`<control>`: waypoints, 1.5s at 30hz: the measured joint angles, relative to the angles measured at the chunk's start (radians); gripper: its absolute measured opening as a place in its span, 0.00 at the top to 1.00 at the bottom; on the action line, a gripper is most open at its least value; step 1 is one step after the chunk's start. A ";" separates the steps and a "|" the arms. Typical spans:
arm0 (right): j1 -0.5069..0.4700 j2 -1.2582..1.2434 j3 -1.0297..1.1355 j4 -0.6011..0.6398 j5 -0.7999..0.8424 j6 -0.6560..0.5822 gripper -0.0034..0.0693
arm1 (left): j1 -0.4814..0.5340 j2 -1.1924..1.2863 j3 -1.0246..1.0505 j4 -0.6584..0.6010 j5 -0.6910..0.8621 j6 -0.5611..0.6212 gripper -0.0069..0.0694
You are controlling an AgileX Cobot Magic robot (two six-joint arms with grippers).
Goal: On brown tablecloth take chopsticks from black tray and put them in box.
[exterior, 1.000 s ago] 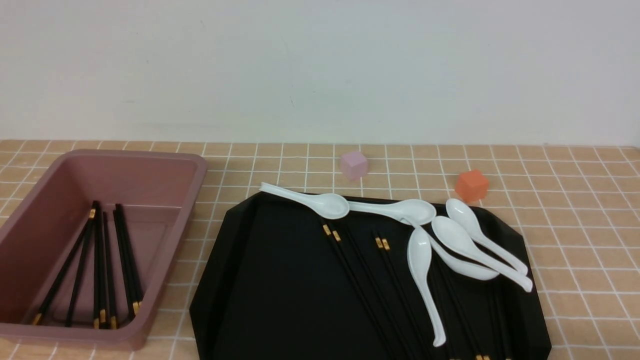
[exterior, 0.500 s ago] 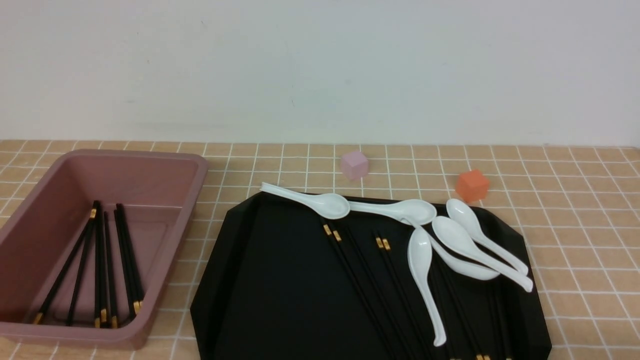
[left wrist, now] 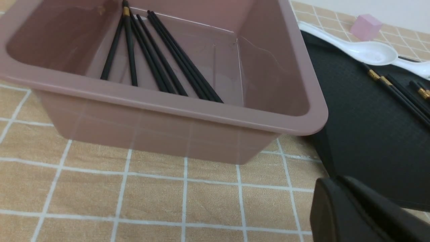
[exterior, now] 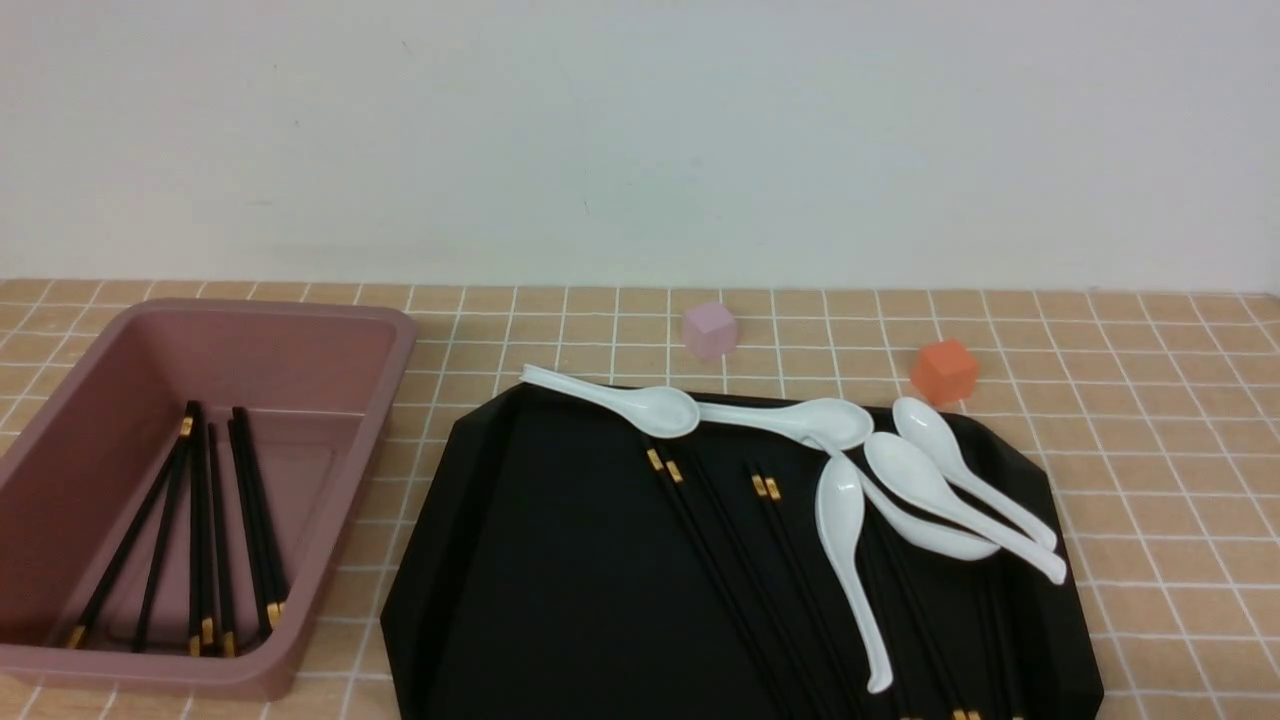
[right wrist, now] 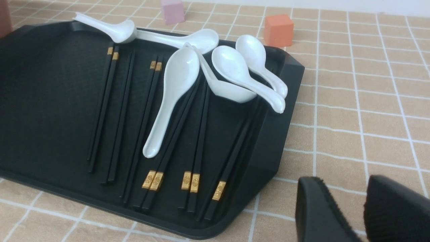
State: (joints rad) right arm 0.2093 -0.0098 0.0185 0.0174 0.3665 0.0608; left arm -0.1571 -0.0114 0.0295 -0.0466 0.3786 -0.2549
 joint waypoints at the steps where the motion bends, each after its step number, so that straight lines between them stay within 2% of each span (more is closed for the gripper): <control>1: 0.000 0.000 0.000 0.000 0.000 0.000 0.62 | 0.000 0.000 0.000 0.000 0.000 -0.001 0.92; 45: 0.000 0.000 0.000 0.000 0.000 0.000 0.62 | 0.000 0.000 0.000 0.000 0.002 -0.002 0.87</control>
State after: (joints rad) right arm 0.2093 -0.0098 0.0185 0.0174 0.3665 0.0608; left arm -0.1571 -0.0114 0.0295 -0.0466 0.3806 -0.2568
